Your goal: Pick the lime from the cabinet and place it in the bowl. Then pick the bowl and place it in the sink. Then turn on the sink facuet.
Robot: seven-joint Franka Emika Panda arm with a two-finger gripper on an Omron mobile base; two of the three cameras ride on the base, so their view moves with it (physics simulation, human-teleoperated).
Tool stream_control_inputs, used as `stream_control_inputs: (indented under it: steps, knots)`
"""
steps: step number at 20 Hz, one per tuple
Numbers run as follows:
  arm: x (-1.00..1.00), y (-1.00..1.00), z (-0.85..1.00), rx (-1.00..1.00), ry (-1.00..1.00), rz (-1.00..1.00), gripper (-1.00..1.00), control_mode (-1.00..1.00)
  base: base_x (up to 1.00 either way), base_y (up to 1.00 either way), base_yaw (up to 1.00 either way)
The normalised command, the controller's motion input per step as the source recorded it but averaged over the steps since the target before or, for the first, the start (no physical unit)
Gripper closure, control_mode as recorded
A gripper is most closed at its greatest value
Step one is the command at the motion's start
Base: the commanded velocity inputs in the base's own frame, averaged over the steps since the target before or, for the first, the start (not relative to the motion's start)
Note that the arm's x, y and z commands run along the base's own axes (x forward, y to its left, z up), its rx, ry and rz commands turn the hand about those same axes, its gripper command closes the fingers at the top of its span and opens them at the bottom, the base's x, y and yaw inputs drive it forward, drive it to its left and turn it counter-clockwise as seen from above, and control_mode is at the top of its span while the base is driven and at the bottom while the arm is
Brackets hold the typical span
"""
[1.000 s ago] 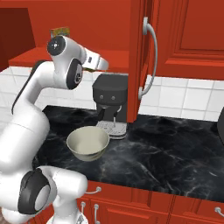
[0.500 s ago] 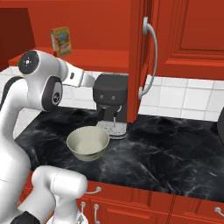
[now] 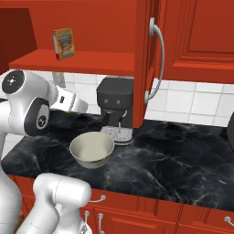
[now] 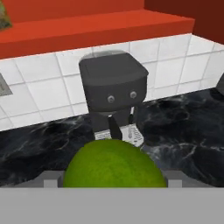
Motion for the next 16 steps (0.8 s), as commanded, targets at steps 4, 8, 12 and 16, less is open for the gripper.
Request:
stream_control_inputs:
  steps: [4, 8, 12, 16]
  knots:
    - [-0.05, 0.0, -0.8, 0.0, 0.18, 0.0, 1.0, -1.0, 0.0, 0.0, 0.0]
    - [0.01, 0.0, -0.68, 0.0, 0.19, 0.0, 1.0, -1.0, 0.0, 0.0, 0.0]
    - [0.12, 0.0, -0.72, 0.0, 0.18, 0.0, 1.0, -1.0, 0.0, 0.0, 0.0]
    - [0.27, 0.0, -0.63, 0.0, 0.11, 0.0, 1.0, -1.0, 0.0, 0.0, 0.0]
